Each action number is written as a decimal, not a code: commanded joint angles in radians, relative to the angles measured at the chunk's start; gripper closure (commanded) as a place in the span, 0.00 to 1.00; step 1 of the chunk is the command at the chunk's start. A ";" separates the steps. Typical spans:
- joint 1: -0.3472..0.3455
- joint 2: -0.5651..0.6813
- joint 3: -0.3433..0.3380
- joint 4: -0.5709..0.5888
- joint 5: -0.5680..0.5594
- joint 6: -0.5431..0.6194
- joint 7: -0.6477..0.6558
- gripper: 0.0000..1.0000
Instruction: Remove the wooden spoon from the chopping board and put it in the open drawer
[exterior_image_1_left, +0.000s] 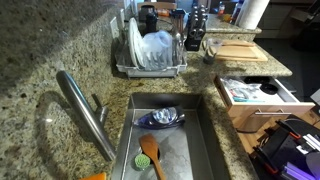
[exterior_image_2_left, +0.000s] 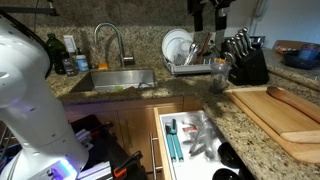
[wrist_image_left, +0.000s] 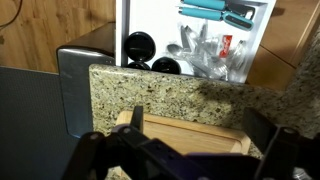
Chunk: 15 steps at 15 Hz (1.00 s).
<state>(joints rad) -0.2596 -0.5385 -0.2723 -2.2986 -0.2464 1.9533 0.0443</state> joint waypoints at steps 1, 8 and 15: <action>-0.050 0.152 -0.014 0.102 0.026 0.008 0.100 0.00; -0.109 0.500 -0.135 0.376 0.150 -0.025 0.243 0.00; -0.119 0.637 -0.139 0.512 0.218 0.022 0.434 0.00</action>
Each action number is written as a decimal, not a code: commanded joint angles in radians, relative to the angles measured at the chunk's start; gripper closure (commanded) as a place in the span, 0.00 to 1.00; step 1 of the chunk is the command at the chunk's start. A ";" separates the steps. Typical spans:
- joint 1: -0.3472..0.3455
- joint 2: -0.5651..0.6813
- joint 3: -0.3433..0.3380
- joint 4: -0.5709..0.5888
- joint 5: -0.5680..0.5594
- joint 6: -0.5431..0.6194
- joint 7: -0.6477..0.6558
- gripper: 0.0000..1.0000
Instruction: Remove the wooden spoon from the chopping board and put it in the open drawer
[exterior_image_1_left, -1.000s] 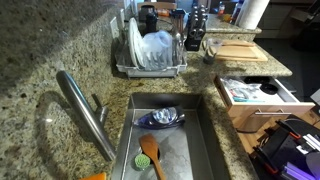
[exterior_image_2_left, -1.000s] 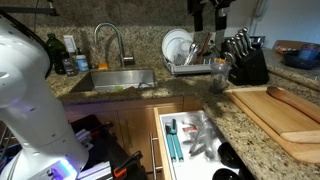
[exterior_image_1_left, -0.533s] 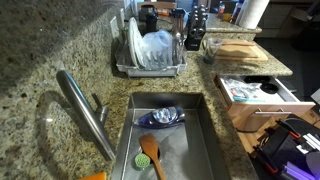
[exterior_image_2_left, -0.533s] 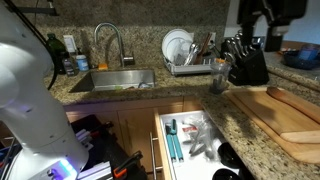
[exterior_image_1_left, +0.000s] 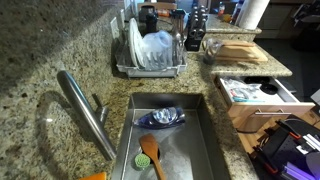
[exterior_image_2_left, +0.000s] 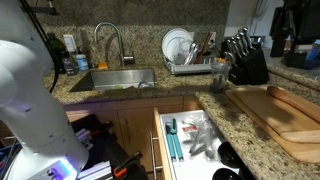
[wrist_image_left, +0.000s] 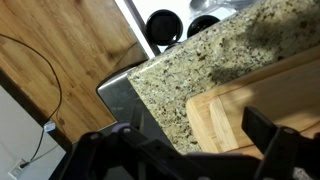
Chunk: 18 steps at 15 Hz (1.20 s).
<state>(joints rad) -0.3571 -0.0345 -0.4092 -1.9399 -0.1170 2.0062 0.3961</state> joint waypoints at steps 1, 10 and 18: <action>-0.029 0.193 -0.010 0.223 0.138 -0.045 0.106 0.00; -0.095 0.436 -0.023 0.450 0.281 -0.008 0.318 0.00; -0.165 0.757 0.021 0.782 0.423 -0.079 0.753 0.00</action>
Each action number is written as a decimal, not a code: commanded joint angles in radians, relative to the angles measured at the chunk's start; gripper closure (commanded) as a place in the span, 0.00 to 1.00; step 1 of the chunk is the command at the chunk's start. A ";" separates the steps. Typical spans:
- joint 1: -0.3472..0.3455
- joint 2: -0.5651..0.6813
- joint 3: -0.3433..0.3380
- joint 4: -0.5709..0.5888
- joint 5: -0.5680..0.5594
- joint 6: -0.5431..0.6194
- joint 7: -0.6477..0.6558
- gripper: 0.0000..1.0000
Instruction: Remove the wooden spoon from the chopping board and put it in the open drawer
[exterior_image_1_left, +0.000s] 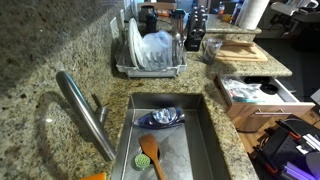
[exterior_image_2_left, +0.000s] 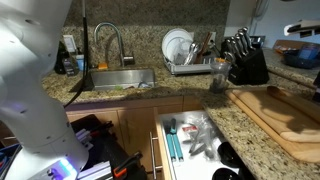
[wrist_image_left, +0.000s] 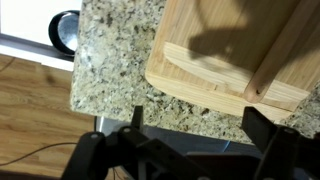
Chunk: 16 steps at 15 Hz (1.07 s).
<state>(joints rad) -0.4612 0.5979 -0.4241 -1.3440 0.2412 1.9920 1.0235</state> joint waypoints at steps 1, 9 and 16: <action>-0.064 0.157 0.025 0.245 0.095 -0.097 0.174 0.00; -0.011 0.162 -0.016 0.160 0.049 0.024 0.221 0.00; -0.125 0.497 0.058 0.530 0.141 0.147 0.537 0.00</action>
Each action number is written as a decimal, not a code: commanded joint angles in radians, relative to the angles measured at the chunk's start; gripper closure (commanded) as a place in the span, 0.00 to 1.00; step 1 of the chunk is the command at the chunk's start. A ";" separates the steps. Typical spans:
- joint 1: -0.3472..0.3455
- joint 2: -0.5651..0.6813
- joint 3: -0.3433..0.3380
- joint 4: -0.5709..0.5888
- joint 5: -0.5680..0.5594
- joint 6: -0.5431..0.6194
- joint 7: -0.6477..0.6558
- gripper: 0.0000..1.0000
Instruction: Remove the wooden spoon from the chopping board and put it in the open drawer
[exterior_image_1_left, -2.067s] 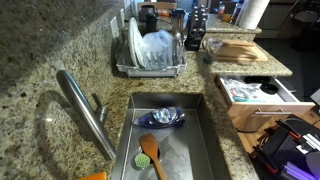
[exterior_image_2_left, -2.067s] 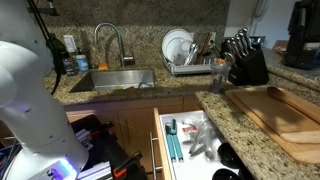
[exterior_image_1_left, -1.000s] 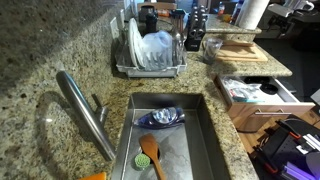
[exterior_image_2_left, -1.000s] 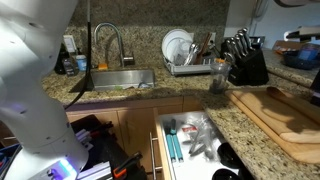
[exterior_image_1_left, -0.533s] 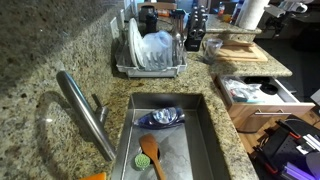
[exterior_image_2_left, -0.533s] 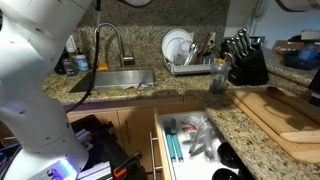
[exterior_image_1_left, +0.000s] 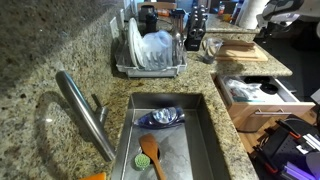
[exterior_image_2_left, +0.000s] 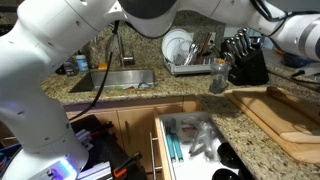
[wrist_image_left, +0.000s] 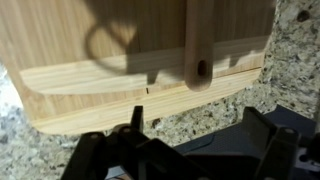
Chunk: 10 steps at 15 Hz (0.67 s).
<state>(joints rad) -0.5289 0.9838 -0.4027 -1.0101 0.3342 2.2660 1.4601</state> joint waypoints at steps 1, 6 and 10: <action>-0.082 0.128 0.070 0.245 0.068 -0.198 0.086 0.00; -0.059 0.110 0.052 0.196 0.047 -0.163 0.084 0.00; -0.047 0.183 0.024 0.228 0.054 -0.043 0.232 0.00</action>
<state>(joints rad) -0.5858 1.1011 -0.3590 -0.8088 0.3770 2.1369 1.5754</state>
